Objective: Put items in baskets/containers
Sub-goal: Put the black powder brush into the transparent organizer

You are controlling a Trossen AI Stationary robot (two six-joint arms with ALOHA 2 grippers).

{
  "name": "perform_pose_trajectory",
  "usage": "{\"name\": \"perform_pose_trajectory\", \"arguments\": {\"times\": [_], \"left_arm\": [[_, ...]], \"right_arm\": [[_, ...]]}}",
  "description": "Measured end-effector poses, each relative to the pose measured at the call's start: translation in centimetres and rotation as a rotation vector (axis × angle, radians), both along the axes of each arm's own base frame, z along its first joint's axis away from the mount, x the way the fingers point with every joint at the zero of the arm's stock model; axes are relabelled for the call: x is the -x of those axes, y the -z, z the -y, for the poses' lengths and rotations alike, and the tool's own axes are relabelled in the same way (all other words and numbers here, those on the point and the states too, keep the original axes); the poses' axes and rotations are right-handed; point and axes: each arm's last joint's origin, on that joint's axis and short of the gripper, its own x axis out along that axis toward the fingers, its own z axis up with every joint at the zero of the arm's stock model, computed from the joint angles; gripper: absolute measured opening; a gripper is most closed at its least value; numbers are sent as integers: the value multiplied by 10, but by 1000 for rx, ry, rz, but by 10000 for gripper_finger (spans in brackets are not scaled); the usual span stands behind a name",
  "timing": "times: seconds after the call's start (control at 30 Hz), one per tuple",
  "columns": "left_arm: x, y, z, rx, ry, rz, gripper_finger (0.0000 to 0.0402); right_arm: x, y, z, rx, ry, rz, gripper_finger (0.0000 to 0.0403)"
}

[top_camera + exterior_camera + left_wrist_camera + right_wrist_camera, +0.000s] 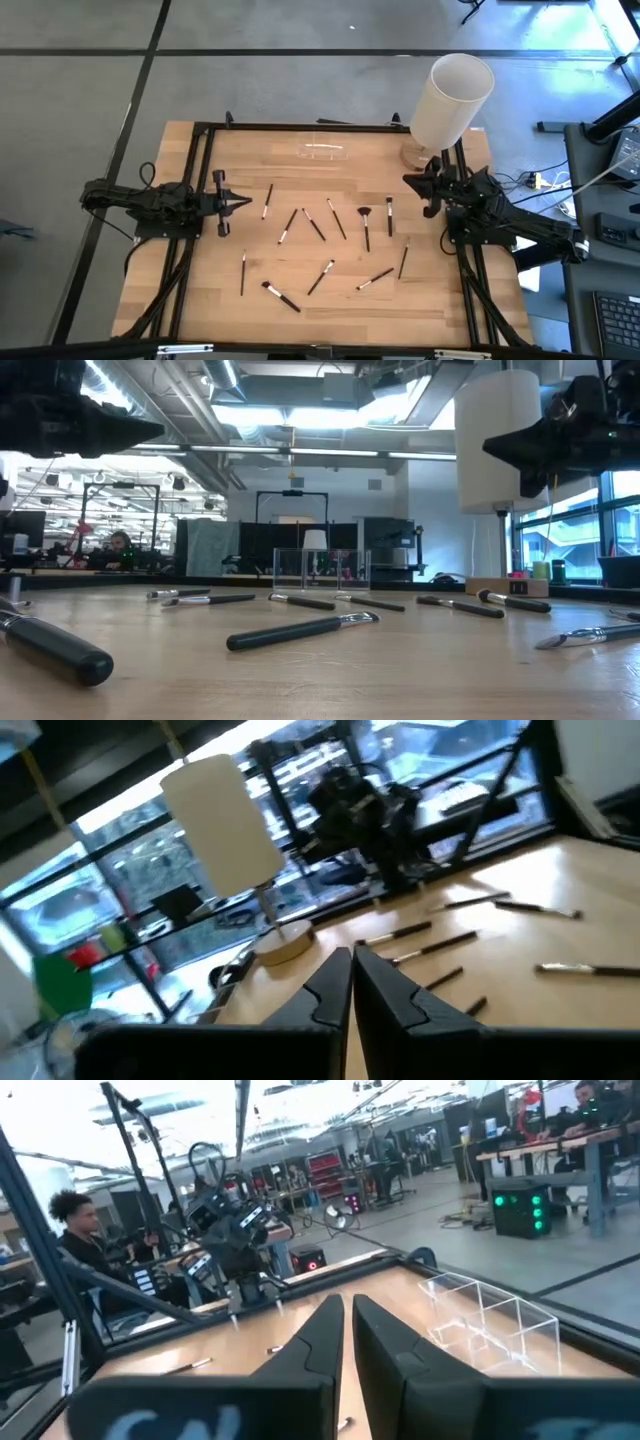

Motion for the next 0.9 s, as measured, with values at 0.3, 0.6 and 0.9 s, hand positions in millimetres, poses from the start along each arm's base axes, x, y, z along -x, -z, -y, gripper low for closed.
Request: {"name": "perform_pose_trajectory", "arguments": {"times": [0.3,0.6,0.9], "left_arm": [[2,-9,-4,-158,-155,49,11],[3,-14,-4,-199,-168,91,8],[6,-24,-6,40,-182,247,12]], "right_arm": [[1,-2,3,53,106,4,28],[1,17,5,-171,178,-124,28],[4,-4,8,-391,303,-313,28]]}}
